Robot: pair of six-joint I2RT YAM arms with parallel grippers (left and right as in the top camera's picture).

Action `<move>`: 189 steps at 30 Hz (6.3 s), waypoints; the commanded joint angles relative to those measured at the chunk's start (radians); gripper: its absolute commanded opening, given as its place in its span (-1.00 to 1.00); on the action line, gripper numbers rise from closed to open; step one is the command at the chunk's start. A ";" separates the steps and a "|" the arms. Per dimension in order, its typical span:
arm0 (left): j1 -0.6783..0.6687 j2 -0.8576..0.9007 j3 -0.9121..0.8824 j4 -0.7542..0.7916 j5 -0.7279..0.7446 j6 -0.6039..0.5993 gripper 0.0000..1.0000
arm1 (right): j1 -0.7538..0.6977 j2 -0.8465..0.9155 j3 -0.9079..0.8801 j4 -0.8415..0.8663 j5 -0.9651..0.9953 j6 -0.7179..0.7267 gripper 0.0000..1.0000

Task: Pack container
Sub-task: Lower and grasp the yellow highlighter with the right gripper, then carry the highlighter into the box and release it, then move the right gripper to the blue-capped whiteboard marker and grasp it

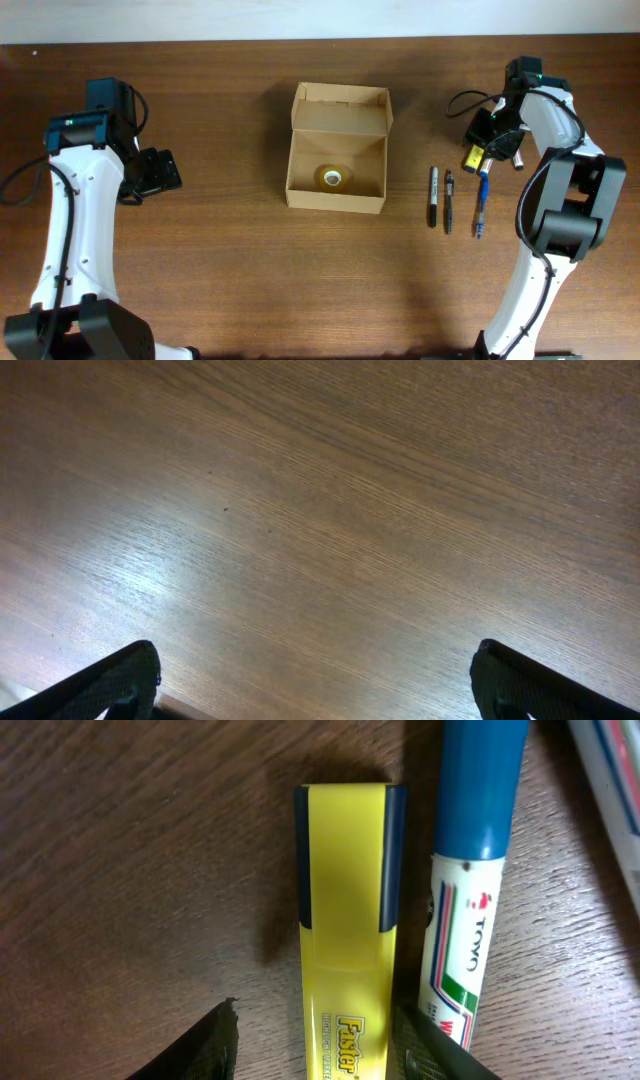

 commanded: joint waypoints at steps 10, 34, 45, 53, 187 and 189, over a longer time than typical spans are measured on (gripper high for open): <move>0.005 -0.026 -0.002 0.002 0.007 0.016 0.99 | 0.001 0.032 0.001 -0.077 0.018 -0.006 -0.07; 0.005 -0.026 -0.002 0.002 0.007 0.016 1.00 | 0.001 0.037 0.001 -0.039 0.097 -0.005 -0.53; 0.005 -0.026 -0.002 0.002 0.007 0.016 1.00 | 0.001 0.035 0.003 -0.067 0.060 -0.026 -0.92; 0.005 -0.026 -0.002 0.002 0.007 0.016 1.00 | 0.009 -0.032 0.137 -0.095 -0.080 -0.131 -0.92; 0.005 -0.026 -0.002 0.002 0.007 0.016 0.99 | -0.105 0.035 0.097 -0.159 0.050 0.034 -0.16; 0.005 -0.026 -0.002 0.002 0.007 0.016 0.99 | -0.105 0.053 0.097 -0.154 0.050 0.034 -0.15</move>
